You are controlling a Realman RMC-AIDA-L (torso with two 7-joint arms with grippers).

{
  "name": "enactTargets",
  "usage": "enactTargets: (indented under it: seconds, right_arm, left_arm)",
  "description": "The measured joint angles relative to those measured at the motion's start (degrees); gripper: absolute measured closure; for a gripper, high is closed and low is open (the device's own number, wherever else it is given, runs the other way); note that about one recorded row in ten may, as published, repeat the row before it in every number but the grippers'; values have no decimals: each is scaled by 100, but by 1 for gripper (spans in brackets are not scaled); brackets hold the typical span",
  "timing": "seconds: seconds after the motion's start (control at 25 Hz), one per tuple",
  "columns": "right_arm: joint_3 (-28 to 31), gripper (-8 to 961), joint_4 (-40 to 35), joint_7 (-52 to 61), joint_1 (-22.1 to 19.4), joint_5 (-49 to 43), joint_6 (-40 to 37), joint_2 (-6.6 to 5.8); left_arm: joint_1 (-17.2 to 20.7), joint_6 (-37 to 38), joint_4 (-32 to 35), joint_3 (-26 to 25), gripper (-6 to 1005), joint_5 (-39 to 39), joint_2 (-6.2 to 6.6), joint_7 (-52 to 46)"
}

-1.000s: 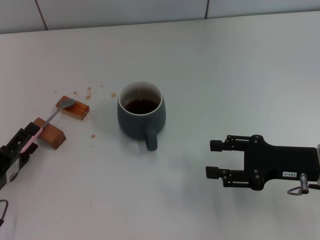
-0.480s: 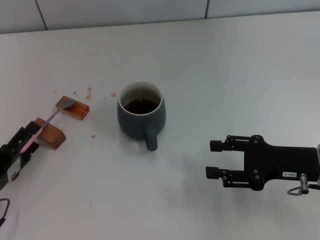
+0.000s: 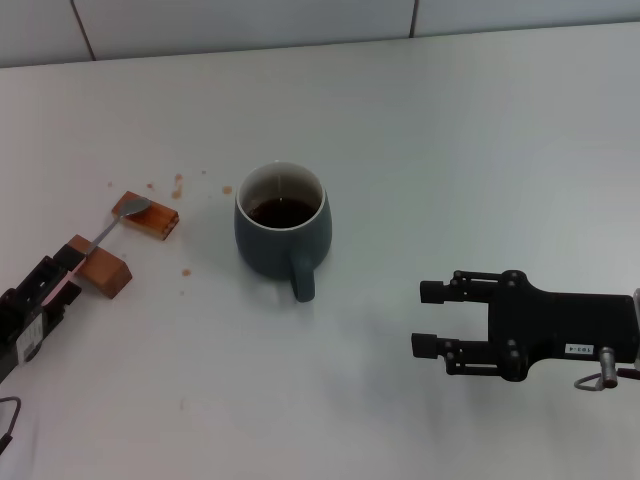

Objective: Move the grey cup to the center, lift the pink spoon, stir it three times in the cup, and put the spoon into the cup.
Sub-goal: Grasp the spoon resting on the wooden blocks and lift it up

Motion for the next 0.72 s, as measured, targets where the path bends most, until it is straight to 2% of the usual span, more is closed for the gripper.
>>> enactTargets:
  seconds: [0.28, 0.56, 0.72]
  right_arm:
    - [-56, 250, 0, 4, 7, 3, 0, 0]
    - [-75, 251, 0, 6, 9, 5, 0, 0]
    - [-75, 251, 3, 6, 9, 5, 0, 0]
  left_arm:
    - [-17, -107, 0, 54, 277, -9, 0, -49]
    - [-24, -111, 0, 55, 381, -11, 0, -53]
    - [-23, -115, 0, 31, 377, -22, 0, -58]
